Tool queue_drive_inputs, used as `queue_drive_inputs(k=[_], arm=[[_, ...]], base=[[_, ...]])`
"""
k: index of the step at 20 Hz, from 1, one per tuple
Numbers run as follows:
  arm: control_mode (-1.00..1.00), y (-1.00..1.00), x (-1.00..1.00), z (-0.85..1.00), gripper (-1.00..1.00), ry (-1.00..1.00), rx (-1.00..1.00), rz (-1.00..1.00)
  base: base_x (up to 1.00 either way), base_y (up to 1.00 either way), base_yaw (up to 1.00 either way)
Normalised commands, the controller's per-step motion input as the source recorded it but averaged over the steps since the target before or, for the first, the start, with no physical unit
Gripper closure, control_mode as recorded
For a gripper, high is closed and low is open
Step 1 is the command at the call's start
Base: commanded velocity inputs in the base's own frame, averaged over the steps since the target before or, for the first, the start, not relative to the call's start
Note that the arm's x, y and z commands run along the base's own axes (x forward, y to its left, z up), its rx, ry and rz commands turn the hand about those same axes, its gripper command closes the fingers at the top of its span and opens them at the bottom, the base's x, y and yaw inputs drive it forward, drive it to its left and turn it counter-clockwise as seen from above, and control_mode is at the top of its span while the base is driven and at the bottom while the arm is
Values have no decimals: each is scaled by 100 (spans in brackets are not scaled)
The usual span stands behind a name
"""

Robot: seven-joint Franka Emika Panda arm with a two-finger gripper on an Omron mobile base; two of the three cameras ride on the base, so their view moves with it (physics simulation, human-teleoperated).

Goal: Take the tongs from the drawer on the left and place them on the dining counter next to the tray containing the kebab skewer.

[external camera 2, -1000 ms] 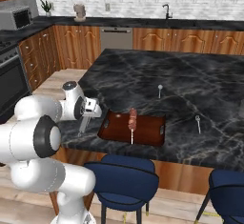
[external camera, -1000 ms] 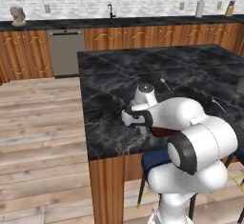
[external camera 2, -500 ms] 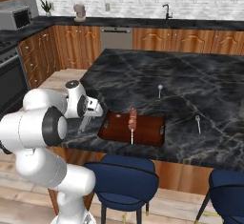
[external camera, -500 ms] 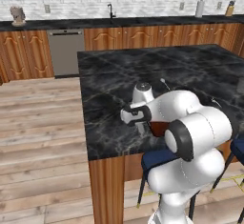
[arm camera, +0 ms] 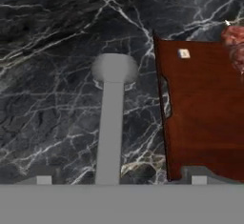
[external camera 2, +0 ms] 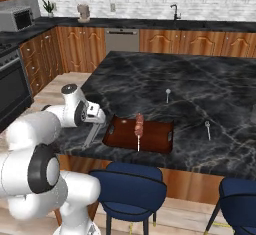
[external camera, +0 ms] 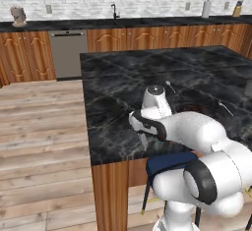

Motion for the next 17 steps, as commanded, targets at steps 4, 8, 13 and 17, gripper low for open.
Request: queue_drive_inputs(k=[4,8,13,17], arm=[[-100,-88,-100,31,-100,-23,7,3],[-100,-100,-100,0,-100,-43,5,2],[-100,-19,-20,1,-100,-9,2,2],[-100,0,0,0,-100,0,0,0]], base=[[0,0,0],[0,0,0],[0,0,0],[0,0,0]])
